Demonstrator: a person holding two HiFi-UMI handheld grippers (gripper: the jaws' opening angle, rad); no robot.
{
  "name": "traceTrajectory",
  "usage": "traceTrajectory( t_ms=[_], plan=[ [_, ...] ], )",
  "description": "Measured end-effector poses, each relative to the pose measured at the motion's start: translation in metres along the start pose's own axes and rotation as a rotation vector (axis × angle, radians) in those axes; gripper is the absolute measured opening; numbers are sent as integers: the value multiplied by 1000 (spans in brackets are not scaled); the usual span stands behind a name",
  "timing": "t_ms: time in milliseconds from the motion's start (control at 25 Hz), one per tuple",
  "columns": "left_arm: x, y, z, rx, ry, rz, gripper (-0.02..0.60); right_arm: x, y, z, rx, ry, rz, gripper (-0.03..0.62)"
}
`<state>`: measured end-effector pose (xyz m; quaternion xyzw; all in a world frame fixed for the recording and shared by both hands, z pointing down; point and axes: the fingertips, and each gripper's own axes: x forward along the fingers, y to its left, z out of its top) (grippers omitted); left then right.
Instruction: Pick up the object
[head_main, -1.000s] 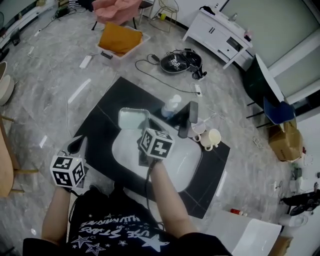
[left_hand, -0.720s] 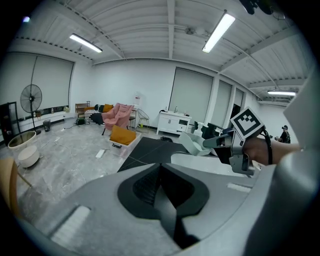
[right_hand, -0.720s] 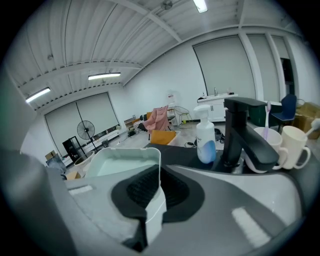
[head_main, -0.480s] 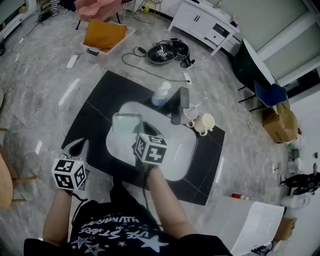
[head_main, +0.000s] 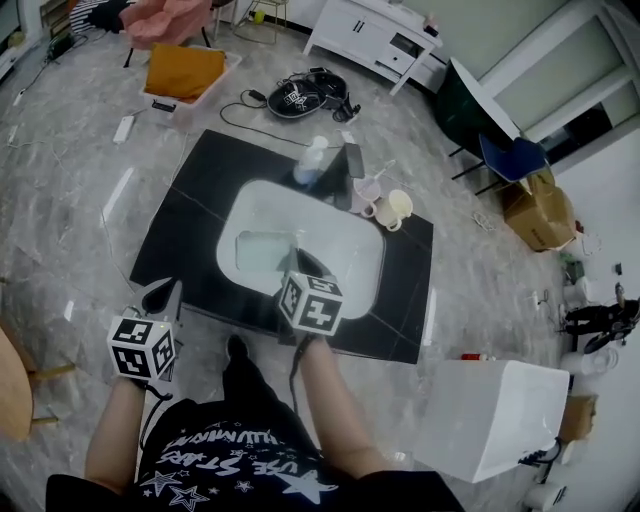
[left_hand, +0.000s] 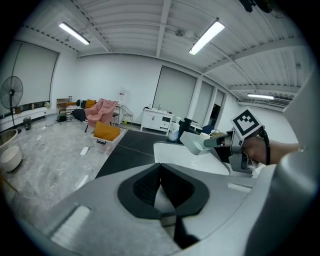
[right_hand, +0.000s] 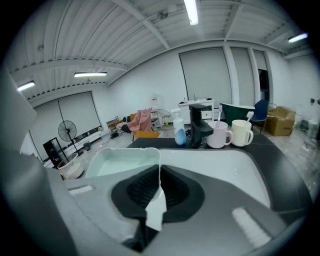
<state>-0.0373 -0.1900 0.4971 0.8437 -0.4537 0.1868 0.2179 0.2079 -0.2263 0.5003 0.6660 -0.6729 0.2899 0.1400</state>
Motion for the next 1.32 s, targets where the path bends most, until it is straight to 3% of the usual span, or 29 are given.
traceTrajectory(
  t_ms=[800, 1040, 1320],
  plan=[
    [-110, -15, -47, 54, -69, -95, 9, -123, 32, -69, 24, -86, -108, 11],
    [-141, -23, -57, 101, -84, -121, 9, -160, 42, -100, 43, -98, -132, 11],
    [-179, -37, -88, 102, -67, -152, 9, -202, 56, -145, 64, -81, -150, 11]
  ],
)
